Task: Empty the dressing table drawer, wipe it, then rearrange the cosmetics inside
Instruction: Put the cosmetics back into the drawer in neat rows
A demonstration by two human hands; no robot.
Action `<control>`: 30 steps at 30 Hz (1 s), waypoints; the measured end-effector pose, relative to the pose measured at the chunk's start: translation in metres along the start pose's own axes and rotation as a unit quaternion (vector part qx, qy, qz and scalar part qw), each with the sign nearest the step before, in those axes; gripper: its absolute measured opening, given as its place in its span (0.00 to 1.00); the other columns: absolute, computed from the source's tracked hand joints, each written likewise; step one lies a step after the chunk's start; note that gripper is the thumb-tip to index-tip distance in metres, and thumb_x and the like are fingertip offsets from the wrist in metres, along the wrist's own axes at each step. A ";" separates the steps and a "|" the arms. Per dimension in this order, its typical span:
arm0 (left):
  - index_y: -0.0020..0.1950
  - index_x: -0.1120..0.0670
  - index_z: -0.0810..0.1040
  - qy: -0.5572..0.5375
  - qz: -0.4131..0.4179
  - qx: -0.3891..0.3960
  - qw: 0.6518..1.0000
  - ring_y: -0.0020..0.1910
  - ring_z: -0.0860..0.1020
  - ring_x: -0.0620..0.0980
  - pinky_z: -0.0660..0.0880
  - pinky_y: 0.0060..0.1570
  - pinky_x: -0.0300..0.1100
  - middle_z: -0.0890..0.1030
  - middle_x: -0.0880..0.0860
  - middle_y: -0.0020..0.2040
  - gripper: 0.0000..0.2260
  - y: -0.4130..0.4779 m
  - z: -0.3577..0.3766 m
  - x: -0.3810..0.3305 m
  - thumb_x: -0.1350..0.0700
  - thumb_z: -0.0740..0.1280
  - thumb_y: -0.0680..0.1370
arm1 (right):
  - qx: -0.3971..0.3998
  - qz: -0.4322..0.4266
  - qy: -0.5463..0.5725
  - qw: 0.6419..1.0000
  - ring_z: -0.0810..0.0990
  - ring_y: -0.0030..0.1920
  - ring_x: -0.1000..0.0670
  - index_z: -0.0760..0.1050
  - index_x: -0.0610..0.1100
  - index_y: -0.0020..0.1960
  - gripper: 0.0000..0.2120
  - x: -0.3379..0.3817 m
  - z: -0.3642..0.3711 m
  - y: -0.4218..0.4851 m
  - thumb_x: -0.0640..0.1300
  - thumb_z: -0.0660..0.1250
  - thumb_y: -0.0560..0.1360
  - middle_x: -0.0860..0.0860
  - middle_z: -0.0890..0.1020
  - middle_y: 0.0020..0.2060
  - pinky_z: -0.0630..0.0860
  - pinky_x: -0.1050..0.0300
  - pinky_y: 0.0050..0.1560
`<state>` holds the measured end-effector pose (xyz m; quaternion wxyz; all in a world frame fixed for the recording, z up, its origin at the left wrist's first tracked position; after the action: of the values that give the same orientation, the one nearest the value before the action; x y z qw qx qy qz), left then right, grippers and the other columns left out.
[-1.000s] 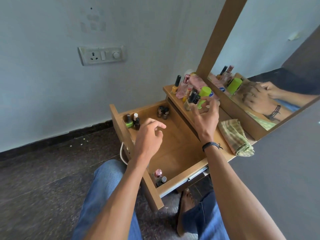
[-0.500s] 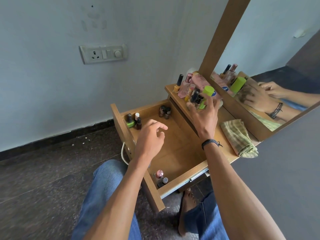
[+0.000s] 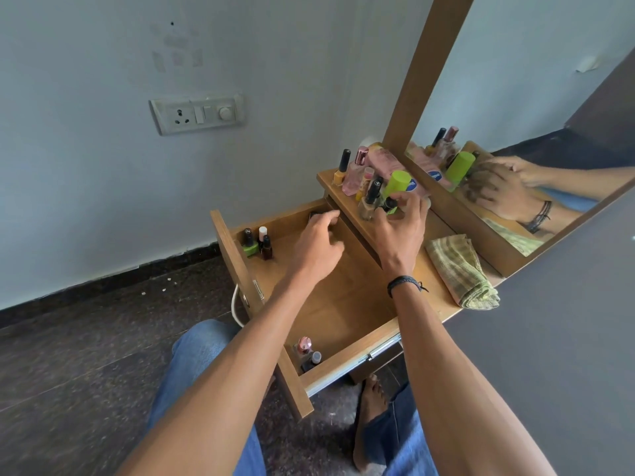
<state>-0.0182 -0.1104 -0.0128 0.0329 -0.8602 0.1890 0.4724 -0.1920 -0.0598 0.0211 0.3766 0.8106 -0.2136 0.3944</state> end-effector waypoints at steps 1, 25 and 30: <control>0.77 0.52 0.68 -0.002 0.001 0.011 1.000 0.62 0.77 0.48 0.77 0.59 0.44 0.73 0.50 0.71 0.27 0.009 0.006 -0.007 0.62 0.69 0.78 | -0.009 0.000 0.009 1.000 0.79 0.47 0.47 0.75 0.45 0.56 0.13 -0.001 -0.001 0.000 0.44 0.70 0.72 0.53 0.74 0.54 0.78 0.48 0.50; 0.61 0.55 0.74 -0.009 -0.012 -0.038 0.999 0.57 0.79 0.53 0.76 0.54 0.49 0.81 0.52 0.58 0.17 0.047 0.022 -0.027 0.54 0.74 0.77 | -0.119 0.112 0.144 0.976 0.77 0.41 0.50 0.76 0.43 0.46 0.07 -0.015 -0.025 -0.004 0.42 0.68 0.69 0.54 0.81 0.40 0.77 0.45 0.48; 0.57 0.53 0.75 -0.015 -0.015 -0.066 0.998 0.47 0.80 0.48 0.76 0.48 0.44 0.81 0.48 0.52 0.13 0.016 -0.026 -0.006 0.52 0.74 0.76 | -0.057 0.106 0.153 0.981 0.80 0.43 0.49 0.78 0.45 0.44 0.06 -0.008 -0.020 -0.006 0.41 0.68 0.67 0.48 0.83 0.41 0.78 0.50 0.46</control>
<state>-0.0062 -0.1296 0.0080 -0.0137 -0.8560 0.1445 0.4963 -0.2029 -0.0400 0.0204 0.4065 0.6906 -0.2608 0.5383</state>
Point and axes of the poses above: each hand's wrist, its own y-axis towards the middle knuckle, its own z-axis out of the palm, x = y × z, the point moved 8 cm from there along y, towards the middle knuckle
